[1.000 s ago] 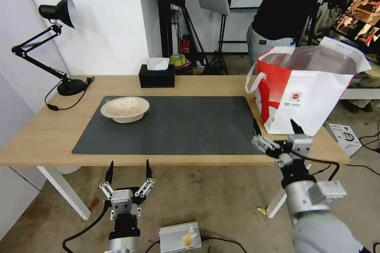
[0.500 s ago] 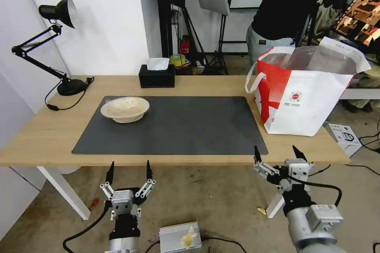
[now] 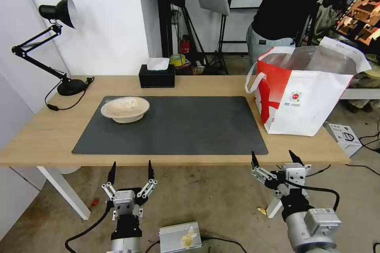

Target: Pick up the trash from the table and place it into the takeout bag.

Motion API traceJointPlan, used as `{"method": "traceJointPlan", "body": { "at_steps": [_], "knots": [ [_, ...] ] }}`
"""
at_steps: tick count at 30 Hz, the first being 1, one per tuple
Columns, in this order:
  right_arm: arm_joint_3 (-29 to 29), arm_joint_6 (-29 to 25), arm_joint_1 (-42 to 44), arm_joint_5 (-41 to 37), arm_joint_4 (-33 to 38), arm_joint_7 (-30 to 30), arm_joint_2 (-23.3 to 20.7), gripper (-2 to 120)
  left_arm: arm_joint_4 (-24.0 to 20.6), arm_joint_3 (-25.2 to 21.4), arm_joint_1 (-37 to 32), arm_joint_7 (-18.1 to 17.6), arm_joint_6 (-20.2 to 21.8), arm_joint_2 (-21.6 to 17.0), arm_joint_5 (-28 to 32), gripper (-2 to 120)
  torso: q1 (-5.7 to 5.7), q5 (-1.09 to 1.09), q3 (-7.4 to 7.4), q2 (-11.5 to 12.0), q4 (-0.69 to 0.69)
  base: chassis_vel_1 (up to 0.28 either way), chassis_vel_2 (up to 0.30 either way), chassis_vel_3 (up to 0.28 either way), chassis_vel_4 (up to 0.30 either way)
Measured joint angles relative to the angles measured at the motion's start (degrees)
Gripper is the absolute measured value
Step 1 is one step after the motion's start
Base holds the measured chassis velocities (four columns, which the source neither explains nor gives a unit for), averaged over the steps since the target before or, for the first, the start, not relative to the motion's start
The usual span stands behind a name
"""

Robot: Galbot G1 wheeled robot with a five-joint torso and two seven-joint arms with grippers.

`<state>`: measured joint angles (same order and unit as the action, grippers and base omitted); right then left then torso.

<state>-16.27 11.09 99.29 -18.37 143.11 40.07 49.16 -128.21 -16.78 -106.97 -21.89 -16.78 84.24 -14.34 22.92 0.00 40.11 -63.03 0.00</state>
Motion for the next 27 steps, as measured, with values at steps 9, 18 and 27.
{"method": "traceJointPlan", "body": {
  "at_steps": [9, 18, 27],
  "knots": [
    [0.1, 0.6, -0.2, 0.1, 0.0, 0.1, 0.0, 100, -0.5, -0.4, -0.3, 0.0, -0.1, 0.0, 0.1, 100, 0.0, 0.0, 0.0, 0.0, 0.0, 0.0, 0.0, 0.0, 0.0],
    [0.1, 0.6, -0.2, 0.1, 0.0, 0.1, 0.0, 100, -1.4, -0.9, 0.1, -0.3, -0.1, -0.2, 0.9, 100, 0.0, 0.0, 0.0, 0.0, 0.0, 0.0, 0.0, 0.0, 0.0],
    [0.1, 0.6, -0.2, 0.1, 0.0, 0.1, 0.0, 100, -3.5, -2.4, 4.0, -2.9, 0.8, -3.4, 11.0, 100, 0.0, 0.0, 0.0, 0.0, 0.0, 0.0, 0.0, 0.0, 0.0]
  ]
}}
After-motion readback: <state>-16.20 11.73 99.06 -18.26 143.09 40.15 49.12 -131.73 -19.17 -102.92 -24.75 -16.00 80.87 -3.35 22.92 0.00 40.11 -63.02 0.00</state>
